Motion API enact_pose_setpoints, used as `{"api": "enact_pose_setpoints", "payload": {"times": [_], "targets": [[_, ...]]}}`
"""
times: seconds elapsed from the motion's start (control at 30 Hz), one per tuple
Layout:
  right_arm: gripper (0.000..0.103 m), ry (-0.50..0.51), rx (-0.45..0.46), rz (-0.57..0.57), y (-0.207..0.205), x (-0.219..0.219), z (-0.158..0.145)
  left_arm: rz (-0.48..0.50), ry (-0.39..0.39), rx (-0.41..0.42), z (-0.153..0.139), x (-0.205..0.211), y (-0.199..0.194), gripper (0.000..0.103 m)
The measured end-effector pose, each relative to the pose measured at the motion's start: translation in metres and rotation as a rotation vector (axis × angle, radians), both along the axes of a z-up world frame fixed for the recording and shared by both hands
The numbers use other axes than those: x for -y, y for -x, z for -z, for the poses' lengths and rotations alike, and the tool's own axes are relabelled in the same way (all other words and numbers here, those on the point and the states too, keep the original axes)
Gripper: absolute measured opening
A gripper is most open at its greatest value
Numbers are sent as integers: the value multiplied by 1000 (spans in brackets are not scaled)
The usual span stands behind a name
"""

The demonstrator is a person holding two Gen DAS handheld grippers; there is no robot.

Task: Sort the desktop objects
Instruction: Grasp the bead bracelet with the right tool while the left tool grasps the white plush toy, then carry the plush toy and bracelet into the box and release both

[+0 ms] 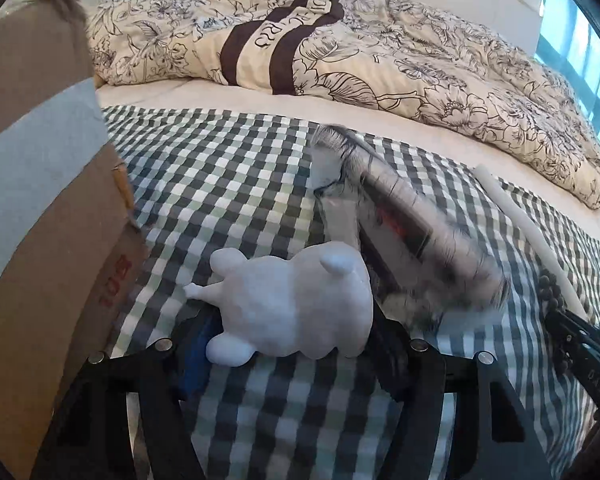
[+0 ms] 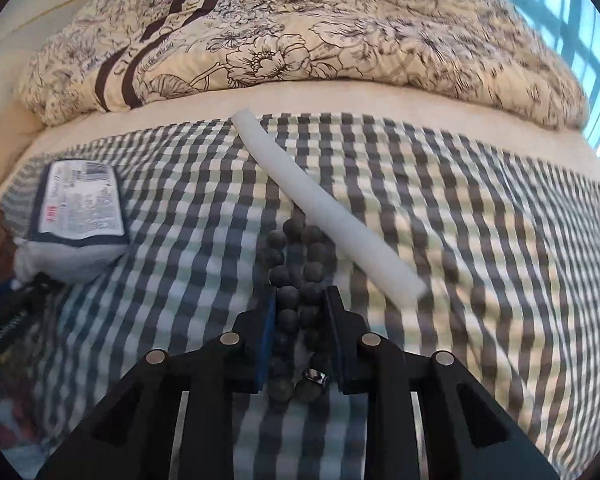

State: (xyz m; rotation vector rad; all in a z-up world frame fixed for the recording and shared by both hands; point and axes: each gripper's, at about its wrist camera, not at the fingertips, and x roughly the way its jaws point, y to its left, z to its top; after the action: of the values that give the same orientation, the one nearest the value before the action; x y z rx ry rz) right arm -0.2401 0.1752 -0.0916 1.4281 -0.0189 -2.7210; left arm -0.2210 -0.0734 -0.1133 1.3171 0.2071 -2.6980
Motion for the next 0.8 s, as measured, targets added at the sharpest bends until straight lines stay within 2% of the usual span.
{"api": "enact_pose_setpoints", "payload": {"times": [0.13,0.2,0.53,0.8], "targets": [[23,71,3,9,-25,-15,-12,-3,9,-3,-13,-7,-21,68],[11,98,-1,7,-39,-21,-20,6,17,-9,-23,-11,-34,68],[11,125,-14,-13,-101,-28,-49,84,21,-42,-65,-43,-98,68],[11,134,-79,-35,-150,-24,-90,127,20,-132,-114,-51,-147,68]]}}
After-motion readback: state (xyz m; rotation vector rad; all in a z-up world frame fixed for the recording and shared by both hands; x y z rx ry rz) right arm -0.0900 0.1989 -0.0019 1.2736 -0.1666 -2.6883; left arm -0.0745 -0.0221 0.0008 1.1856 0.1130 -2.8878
